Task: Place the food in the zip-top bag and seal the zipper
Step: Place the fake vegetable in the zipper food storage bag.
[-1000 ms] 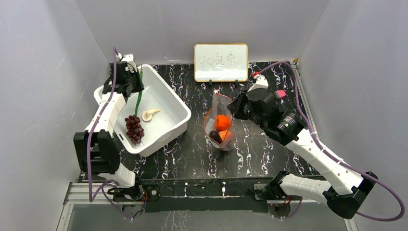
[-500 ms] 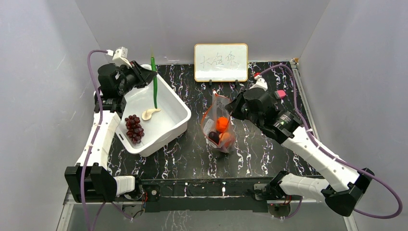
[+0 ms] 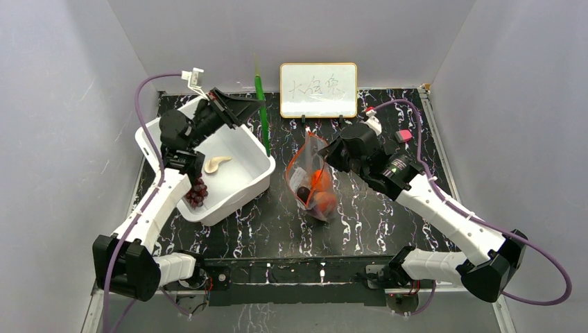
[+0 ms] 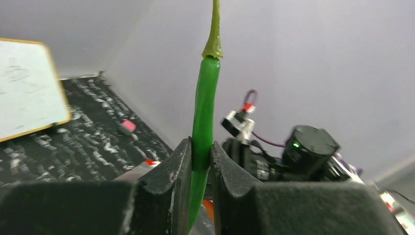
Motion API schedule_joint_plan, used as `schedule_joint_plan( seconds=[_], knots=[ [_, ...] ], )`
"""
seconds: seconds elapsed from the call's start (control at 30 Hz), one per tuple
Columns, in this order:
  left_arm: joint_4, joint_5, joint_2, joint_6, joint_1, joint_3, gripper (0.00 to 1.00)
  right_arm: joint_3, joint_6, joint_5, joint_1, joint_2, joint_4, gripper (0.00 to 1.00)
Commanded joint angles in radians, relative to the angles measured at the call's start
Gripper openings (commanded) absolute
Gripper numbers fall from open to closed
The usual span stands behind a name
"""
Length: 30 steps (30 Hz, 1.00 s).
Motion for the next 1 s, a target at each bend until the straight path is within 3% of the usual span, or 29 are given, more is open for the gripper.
schedule_joint_plan(
  seconds=[0.0, 0.4, 0.7, 0.97],
  knots=[
    [0.367, -0.028, 0.015, -0.088, -0.114, -0.028, 0.00, 0.044, 0.108, 0.026, -0.005, -0.006, 0.096, 0.00],
    [0.520, -0.103, 0.113, 0.059, -0.330, -0.074, 0.00, 0.047, 0.161, 0.015, -0.005, -0.043, 0.127, 0.00],
    [0.621, -0.068, 0.152, 0.174, -0.376, -0.168, 0.00, 0.052, 0.167, -0.007, -0.005, -0.059, 0.154, 0.00],
    [0.567, -0.051, 0.147, 0.225, -0.389, -0.202, 0.00, 0.050, 0.174, 0.000, -0.006, -0.059, 0.166, 0.00]
  ],
)
